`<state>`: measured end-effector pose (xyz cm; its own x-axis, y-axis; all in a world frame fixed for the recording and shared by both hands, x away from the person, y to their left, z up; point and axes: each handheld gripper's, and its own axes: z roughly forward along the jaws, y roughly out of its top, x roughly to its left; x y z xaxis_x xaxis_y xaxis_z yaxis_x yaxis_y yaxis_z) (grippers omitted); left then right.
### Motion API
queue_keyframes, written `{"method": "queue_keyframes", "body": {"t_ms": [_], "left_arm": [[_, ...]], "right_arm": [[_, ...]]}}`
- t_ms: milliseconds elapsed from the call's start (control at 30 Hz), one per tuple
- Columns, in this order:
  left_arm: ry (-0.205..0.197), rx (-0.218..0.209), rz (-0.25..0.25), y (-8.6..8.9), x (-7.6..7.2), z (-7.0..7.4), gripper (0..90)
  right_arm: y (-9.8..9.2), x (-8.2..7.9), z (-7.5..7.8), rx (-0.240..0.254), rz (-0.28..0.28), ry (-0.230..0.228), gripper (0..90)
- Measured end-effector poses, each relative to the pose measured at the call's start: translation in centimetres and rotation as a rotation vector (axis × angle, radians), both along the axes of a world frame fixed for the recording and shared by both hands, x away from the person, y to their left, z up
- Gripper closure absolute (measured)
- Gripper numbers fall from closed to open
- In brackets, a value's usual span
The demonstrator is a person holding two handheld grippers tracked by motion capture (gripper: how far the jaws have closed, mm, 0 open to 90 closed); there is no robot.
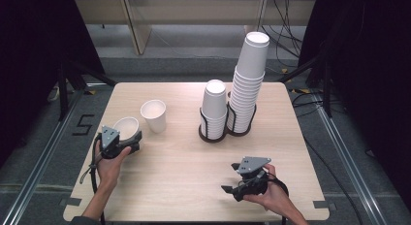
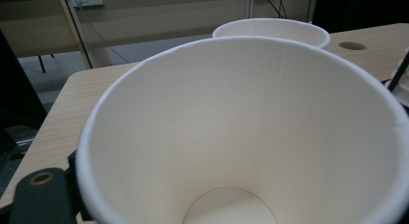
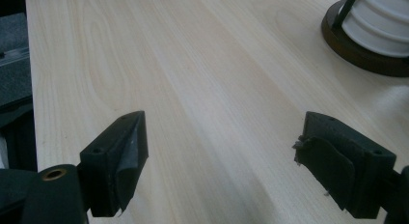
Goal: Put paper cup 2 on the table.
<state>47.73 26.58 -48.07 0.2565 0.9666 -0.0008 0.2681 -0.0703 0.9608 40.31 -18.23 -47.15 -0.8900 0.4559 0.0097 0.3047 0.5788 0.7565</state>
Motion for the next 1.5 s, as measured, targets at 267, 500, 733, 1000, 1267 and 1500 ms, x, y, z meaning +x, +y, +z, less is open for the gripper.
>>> {"method": "queue_keyframes", "body": {"t_ms": [267,500,733,1000,1267,1500], "left_arm": [[0.017,0.005,0.043,0.6,1.7,-0.3,13.6],[0.030,0.008,0.098,1.2,3.3,-0.4,13.6],[0.031,0.023,0.120,2.1,4.1,0.0,13.4],[0.048,0.036,0.115,1.6,5.3,-0.6,13.2],[0.052,0.057,0.086,0.8,6.0,-0.9,12.5],[0.064,0.062,0.054,0.7,6.1,-1.3,11.2]], "right_arm": [[-0.4,-0.3,-0.2,0.005,-0.005,-0.003,18.6],[-1.0,-0.6,-0.2,0.013,-0.011,-0.009,18.7],[-1.0,-0.6,-0.5,0.003,-0.017,0.005,19.1],[-0.9,-0.7,-0.5,-0.003,-0.015,0.005,19.4],[-0.8,-0.8,-0.6,-0.015,0.003,-0.002,19.8],[-0.7,-0.9,-0.7,-0.015,0.005,0.006,20.1]]}}
